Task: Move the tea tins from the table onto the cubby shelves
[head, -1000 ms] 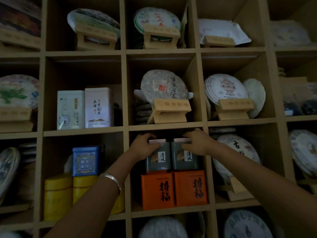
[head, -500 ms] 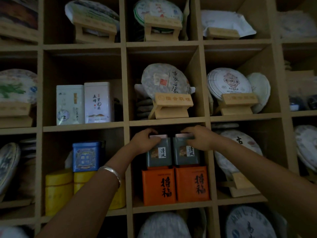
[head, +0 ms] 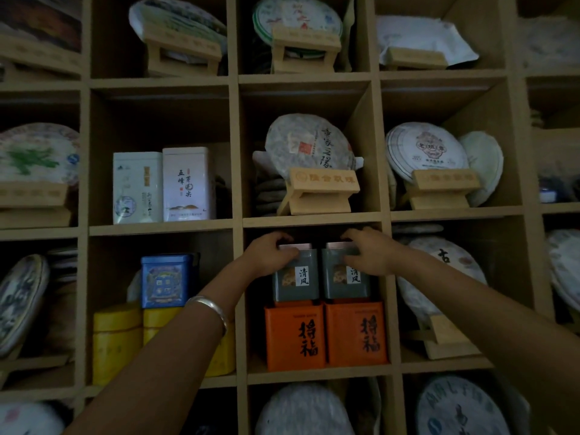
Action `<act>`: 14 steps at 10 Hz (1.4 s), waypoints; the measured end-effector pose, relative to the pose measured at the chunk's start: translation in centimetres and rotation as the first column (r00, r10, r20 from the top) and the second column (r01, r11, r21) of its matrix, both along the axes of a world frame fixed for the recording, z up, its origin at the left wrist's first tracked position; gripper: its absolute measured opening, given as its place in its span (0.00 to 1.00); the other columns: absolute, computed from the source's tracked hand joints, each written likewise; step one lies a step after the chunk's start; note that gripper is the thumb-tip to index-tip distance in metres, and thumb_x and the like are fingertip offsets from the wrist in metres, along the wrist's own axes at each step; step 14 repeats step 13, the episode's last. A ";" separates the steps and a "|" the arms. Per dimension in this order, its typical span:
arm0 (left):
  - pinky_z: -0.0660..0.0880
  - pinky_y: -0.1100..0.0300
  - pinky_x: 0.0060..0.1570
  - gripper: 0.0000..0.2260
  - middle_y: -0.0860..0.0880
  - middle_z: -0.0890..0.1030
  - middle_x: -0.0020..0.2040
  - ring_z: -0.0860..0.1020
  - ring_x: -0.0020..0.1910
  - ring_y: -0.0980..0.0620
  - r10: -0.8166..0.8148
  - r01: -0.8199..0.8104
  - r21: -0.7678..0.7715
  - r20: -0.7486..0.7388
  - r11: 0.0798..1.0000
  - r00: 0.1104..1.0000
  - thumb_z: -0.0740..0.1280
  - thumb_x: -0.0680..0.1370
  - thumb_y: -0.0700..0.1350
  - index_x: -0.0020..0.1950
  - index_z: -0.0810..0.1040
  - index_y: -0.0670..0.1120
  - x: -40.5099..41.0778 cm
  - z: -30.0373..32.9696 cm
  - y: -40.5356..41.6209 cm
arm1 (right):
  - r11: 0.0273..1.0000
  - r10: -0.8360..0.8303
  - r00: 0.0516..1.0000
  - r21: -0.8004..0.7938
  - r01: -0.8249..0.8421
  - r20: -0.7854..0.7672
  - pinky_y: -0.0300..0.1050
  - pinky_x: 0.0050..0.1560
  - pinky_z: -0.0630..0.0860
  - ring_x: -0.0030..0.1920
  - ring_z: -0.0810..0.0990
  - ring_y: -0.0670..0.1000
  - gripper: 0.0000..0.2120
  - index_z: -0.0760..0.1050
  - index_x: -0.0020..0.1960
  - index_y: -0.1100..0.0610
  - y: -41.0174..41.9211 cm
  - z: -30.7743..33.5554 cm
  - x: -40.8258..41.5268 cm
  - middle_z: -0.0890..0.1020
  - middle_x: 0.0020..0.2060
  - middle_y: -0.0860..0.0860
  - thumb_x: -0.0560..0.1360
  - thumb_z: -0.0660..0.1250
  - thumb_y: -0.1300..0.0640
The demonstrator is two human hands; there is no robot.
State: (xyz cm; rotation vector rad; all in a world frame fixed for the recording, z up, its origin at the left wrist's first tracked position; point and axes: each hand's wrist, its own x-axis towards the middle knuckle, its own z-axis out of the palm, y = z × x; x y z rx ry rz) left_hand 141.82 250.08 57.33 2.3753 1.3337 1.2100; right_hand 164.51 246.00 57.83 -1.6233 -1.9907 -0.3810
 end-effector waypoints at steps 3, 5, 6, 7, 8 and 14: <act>0.72 0.57 0.57 0.22 0.44 0.74 0.67 0.74 0.63 0.47 0.007 -0.007 0.049 0.010 0.999 1.000 0.66 0.77 0.49 0.71 0.70 0.46 -0.2 0.1 -1.2 | 1.000 0.018 1.000 0.014 -0.018 -0.014 0.47 0.53 0.73 0.60 0.73 0.56 0.30 0.63 0.70 0.57 -0.5 -0.4 -0.3 0.72 0.62 0.58 0.74 0.67 0.47; 0.72 0.58 0.52 0.20 0.44 0.76 0.64 0.75 0.59 0.48 0.030 -0.029 0.073 -0.016 0.997 0.999 0.67 0.77 0.47 0.69 0.71 0.47 -0.5 -0.2 -2.2 | 0.998 0.024 1.000 0.051 -0.025 0.020 0.47 0.54 0.74 0.60 0.73 0.56 0.31 0.62 0.71 0.57 -1.6 -0.4 -0.1 0.71 0.62 0.58 0.73 0.68 0.46; 0.73 0.58 0.52 0.22 0.44 0.75 0.64 0.75 0.60 0.48 0.046 -0.044 0.085 -0.032 0.995 0.998 0.68 0.76 0.47 0.69 0.70 0.47 -0.8 -0.8 -2.9 | 0.997 0.038 0.999 0.066 -0.041 0.039 0.45 0.51 0.73 0.58 0.73 0.56 0.31 0.63 0.70 0.57 -2.3 -0.8 0.2 0.72 0.60 0.58 0.73 0.68 0.47; 0.73 0.60 0.50 0.23 0.44 0.74 0.65 0.73 0.58 0.51 0.051 -0.048 0.096 -0.031 0.994 0.998 0.69 0.76 0.46 0.69 0.69 0.47 -1.2 -1.7 -3.4 | 0.996 0.056 0.998 0.063 -0.058 0.036 0.46 0.50 0.73 0.57 0.73 0.55 0.30 0.64 0.69 0.56 -2.9 -1.6 0.3 0.71 0.58 0.57 0.72 0.69 0.46; 0.70 0.65 0.50 0.26 0.45 0.72 0.67 0.71 0.59 0.52 0.082 -0.077 0.119 -0.041 0.990 0.996 0.70 0.76 0.47 0.72 0.67 0.48 -1.6 -2.6 -4.2 | 0.995 0.060 0.998 0.084 -0.062 0.025 0.50 0.57 0.74 0.63 0.69 0.56 0.34 0.60 0.71 0.56 -3.5 -2.5 0.2 0.67 0.65 0.58 0.72 0.69 0.44; 0.70 0.53 0.64 0.28 0.42 0.74 0.67 0.72 0.65 0.44 0.240 -0.199 0.151 -0.334 0.968 0.912 0.68 0.74 0.48 0.73 0.66 0.48 -4.9 -8.7 -12.5 | 0.997 0.047 0.997 0.055 -0.051 0.065 0.53 0.63 0.71 0.69 0.64 0.59 0.36 0.53 0.75 0.58 -12.1 -8.2 -4.6 0.60 0.71 0.59 0.73 0.67 0.50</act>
